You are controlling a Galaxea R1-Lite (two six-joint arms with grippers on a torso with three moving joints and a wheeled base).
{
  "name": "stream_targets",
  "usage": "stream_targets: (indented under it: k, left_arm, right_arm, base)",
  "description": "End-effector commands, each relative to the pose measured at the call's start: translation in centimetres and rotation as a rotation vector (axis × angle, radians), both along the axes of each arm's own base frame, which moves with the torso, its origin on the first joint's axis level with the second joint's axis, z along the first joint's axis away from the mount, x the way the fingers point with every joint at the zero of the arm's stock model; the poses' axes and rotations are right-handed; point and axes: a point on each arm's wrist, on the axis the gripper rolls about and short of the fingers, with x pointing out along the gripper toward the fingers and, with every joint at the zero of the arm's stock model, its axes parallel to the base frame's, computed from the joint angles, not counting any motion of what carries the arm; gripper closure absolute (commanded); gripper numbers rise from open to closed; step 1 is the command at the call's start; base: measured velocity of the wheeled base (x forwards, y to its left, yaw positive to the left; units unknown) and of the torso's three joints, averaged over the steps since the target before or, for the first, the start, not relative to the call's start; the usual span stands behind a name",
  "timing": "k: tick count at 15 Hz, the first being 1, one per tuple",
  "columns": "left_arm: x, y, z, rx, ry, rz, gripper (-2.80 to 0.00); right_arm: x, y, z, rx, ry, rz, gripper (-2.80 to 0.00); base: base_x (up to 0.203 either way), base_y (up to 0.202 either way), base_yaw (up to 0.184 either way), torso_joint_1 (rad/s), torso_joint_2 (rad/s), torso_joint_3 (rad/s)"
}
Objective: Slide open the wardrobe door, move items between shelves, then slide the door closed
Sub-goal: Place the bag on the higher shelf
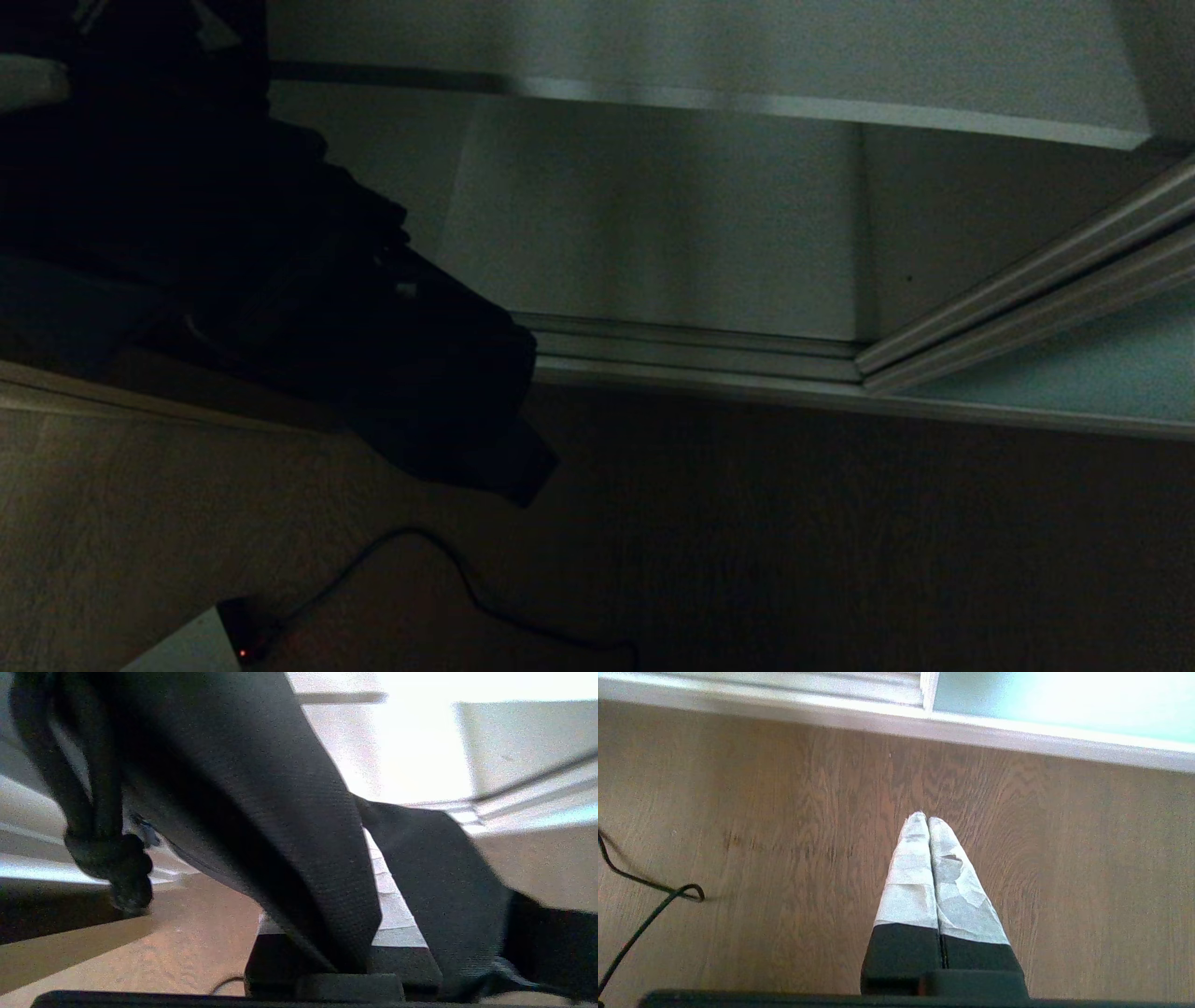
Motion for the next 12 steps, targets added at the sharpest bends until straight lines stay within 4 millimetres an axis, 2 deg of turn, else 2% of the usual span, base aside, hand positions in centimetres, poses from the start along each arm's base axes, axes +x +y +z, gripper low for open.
stream_targets:
  k: [1, 7, 12]
  left_arm:
    - [0.25, -0.13, -0.35, 0.007, 0.014, -0.011, 0.00]
    - [0.46, -0.31, -1.00, 0.018, 0.038, -0.025, 0.00]
    - [-0.17, -0.28, -1.08, 0.018, 0.028, -0.074, 0.00]
  right_arm:
    - [-0.03, 0.00, -0.01, 0.000, -0.003, 0.000, 0.00]
    - [-0.02, 0.00, -0.03, 0.000, -0.003, 0.000, 0.00]
    - [-0.01, 0.00, -0.05, 0.000, -0.002, 0.000, 0.00]
  base:
    - [0.000, 0.000, 0.000, -0.002, 0.00, 0.186]
    - [0.000, 0.000, 0.000, 0.002, 0.00, 0.203]
    - [0.000, 0.000, 0.000, 0.005, 0.00, 0.206]
